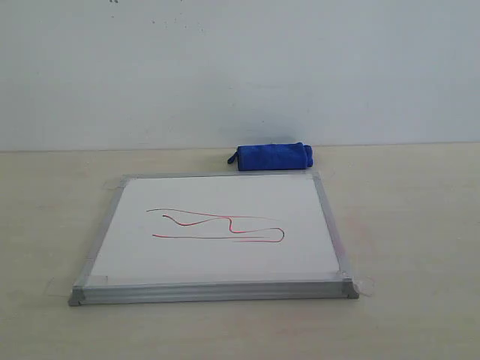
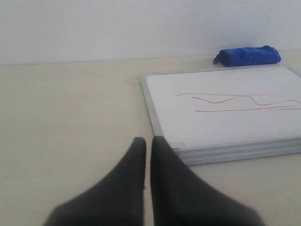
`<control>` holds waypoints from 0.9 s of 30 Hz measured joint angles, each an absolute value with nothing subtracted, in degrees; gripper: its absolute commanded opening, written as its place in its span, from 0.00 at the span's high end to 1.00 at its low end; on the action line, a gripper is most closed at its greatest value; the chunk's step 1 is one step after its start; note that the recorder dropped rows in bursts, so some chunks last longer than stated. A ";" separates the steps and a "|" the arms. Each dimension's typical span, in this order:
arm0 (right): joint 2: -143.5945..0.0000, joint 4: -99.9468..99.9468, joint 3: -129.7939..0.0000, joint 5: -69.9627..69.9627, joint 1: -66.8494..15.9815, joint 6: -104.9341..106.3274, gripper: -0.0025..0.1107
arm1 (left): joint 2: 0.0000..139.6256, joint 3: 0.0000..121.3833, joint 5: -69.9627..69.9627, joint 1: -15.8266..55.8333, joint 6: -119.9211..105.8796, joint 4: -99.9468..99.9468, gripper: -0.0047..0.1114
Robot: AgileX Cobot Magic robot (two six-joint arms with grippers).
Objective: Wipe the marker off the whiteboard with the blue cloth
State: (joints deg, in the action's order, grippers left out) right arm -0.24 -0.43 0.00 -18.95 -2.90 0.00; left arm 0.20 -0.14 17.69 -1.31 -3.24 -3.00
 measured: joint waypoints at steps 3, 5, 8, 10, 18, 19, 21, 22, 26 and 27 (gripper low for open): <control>-0.24 -0.43 0.00 -18.95 -2.90 0.00 0.98 | 0.20 -0.14 17.69 -1.31 -3.24 -3.00 0.93; -0.24 -0.43 0.00 -18.95 -2.90 0.00 0.98 | 0.20 -0.14 17.69 -1.31 -3.24 -3.00 0.93; -0.24 -0.43 0.00 -18.95 -2.90 0.00 0.98 | 0.20 -0.14 17.69 -1.31 -3.24 -3.00 0.93; -0.24 -0.43 0.00 -18.85 -2.90 0.00 0.98 | 0.20 -0.14 17.69 -1.31 -3.24 -3.00 0.93; -0.24 -0.43 0.00 -15.84 -2.90 1.53 0.98 | 0.20 -0.14 17.69 -1.31 -3.24 -3.00 0.93; -0.24 -0.43 0.00 -14.56 -2.90 1.53 0.98 | 0.20 -0.14 17.69 -1.31 -3.24 -3.00 0.93; -0.24 -0.43 0.00 -11.78 -2.90 1.53 0.98 | 0.20 -0.14 17.69 -1.31 -3.24 -3.00 0.93; -0.24 -0.43 0.00 -10.51 -2.90 1.53 0.98 | 0.20 -0.14 17.69 -1.31 -3.24 -3.00 0.93; -0.24 -0.43 0.00 -6.86 -2.90 1.53 0.98 | 0.20 -0.14 17.69 -1.31 -3.24 -3.00 0.93; -0.24 -0.43 0.00 -5.24 -2.90 1.53 0.98 | 0.20 -0.14 17.69 -1.31 -3.24 -3.00 0.93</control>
